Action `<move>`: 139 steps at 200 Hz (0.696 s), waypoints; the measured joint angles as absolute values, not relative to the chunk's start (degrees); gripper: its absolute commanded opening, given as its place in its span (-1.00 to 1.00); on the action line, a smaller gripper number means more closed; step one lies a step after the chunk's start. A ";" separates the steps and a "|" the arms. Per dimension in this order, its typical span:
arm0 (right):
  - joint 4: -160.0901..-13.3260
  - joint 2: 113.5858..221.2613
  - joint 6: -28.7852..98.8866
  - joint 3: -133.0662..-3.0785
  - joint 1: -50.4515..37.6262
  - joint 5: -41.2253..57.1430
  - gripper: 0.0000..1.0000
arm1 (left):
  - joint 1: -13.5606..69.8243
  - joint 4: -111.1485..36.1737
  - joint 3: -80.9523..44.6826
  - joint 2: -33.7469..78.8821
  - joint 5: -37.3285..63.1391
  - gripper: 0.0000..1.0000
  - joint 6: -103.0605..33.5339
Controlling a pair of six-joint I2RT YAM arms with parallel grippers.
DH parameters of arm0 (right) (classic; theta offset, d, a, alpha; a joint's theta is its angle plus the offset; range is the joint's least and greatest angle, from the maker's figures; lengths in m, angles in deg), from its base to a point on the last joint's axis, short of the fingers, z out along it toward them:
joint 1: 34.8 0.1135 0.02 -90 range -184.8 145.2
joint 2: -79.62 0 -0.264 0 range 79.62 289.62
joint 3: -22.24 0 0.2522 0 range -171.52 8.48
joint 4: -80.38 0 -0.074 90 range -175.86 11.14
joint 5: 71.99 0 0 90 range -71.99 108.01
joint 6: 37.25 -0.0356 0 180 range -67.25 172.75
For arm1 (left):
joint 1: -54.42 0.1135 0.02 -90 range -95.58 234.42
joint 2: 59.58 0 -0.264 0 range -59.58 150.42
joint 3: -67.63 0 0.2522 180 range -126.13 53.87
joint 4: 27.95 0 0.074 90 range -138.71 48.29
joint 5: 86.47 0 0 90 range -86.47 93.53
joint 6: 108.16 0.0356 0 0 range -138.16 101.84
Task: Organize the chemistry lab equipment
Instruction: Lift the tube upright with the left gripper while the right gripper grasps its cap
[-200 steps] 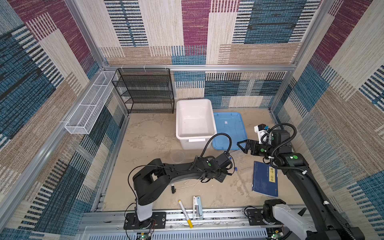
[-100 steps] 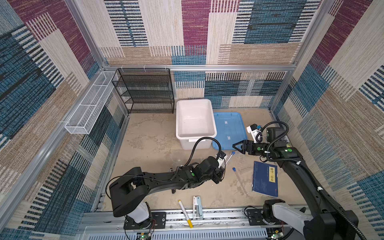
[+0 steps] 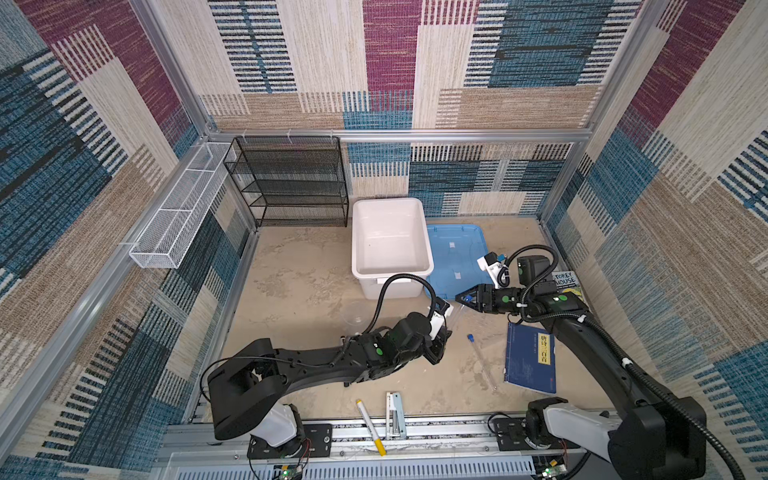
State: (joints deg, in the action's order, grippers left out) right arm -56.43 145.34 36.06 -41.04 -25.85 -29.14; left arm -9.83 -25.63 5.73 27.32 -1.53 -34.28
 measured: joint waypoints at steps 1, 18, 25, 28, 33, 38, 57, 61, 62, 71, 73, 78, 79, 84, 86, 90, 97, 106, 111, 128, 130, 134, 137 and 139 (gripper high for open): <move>-56.43 145.34 36.04 -41.04 -25.82 -29.14 -0.19 | -9.85 -25.63 5.70 27.32 -1.57 -0.72 -34.25; -56.51 145.20 35.63 -41.04 -25.80 -29.39 -0.37 | -10.02 -25.65 5.64 27.32 -1.85 -0.72 -34.10; -56.56 145.20 35.56 -41.04 -25.80 -29.43 -0.39 | -10.11 -25.65 5.59 27.32 -2.05 -0.72 -34.08; -56.58 145.20 35.38 -41.01 -25.80 -29.47 -0.40 | -10.11 -25.65 5.57 27.32 -2.05 -0.72 -34.08; -56.62 145.20 35.12 -40.99 -25.80 -29.56 -0.41 | -10.11 -25.65 5.55 27.32 -2.05 -0.72 -34.08; -56.62 145.20 35.01 -40.97 -25.80 -29.63 -0.42 | -10.13 -25.63 5.53 27.32 -2.07 -0.72 -34.08; -56.69 145.18 35.01 -40.86 -25.80 -30.02 -0.44 | -10.22 -25.74 5.31 27.38 -2.25 -0.72 -34.06; -56.71 145.18 35.01 -40.82 -25.80 -30.06 -0.46 | -10.26 -25.72 5.24 27.38 -2.27 -0.72 -34.06; -56.71 145.18 34.99 -40.80 -25.80 -30.08 -0.46 | -10.26 -25.72 5.24 27.38 -2.27 -0.72 -34.06; -56.76 145.16 34.99 -40.56 -25.80 -30.39 -0.48 | -10.33 -25.74 5.11 27.38 -2.31 -0.72 -34.06; -56.76 145.14 34.99 -40.51 -25.80 -30.39 -0.49 | -10.35 -25.74 5.09 27.38 -2.31 -0.72 -34.06; -56.73 145.10 34.99 -40.40 -25.80 -30.41 -0.52 | -10.42 -25.81 5.00 27.40 -2.33 -0.72 -34.04; -56.76 145.10 34.99 -40.40 -25.80 -30.43 -0.52 | -10.44 -25.85 5.00 27.40 -2.33 -0.73 -34.04; -56.80 145.03 34.99 -40.29 -25.80 -30.46 -0.53 | -10.48 -25.92 4.96 27.43 -2.38 -0.72 -34.04; -56.82 144.99 34.99 -40.23 -25.80 -30.50 -0.54 | -10.48 -25.94 4.94 27.43 -2.40 -0.72 -34.04; -56.82 144.92 34.99 -40.12 -25.80 -30.59 -0.54 | -10.55 -26.05 4.92 27.45 -2.47 -0.72 -34.01; -56.84 144.83 34.97 -39.97 -25.80 -30.85 -0.55 | -10.59 -26.11 4.92 27.47 -2.51 -0.72 -34.01; -56.84 144.75 34.93 -39.86 -25.80 -30.85 -0.56 | -10.64 -26.16 4.92 27.51 -2.51 -0.72 -33.99; -56.86 144.72 34.79 -39.79 -25.80 -30.87 -0.56 | -10.64 -26.16 4.92 27.51 -2.53 -0.72 -33.99; -56.95 144.44 34.77 -39.66 -25.80 -30.87 -0.57 | -10.81 -26.16 4.92 27.51 -2.73 -0.72 -33.99; -56.95 144.42 34.77 -39.66 -25.80 -30.87 -0.58 | -10.83 -26.16 4.92 27.51 -2.75 -0.72 -33.99; -56.95 144.42 34.75 -39.66 -25.80 -30.87 -0.60 | -10.88 -26.18 4.90 27.51 -2.95 -0.72 -33.95; -56.97 144.40 34.75 -39.66 -25.80 -30.87 -0.61 | -10.94 -26.18 4.90 27.51 -3.14 -0.72 -33.86; -57.00 144.40 34.75 -39.66 -25.80 -30.87 -0.62 | -10.96 -26.18 4.90 27.51 -3.30 -0.72 -33.82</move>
State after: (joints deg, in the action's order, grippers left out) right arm -57.00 144.40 34.75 -39.66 -25.80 -30.87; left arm -10.96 -26.18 4.90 27.51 -3.30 -33.82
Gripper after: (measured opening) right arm 0.215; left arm 0.155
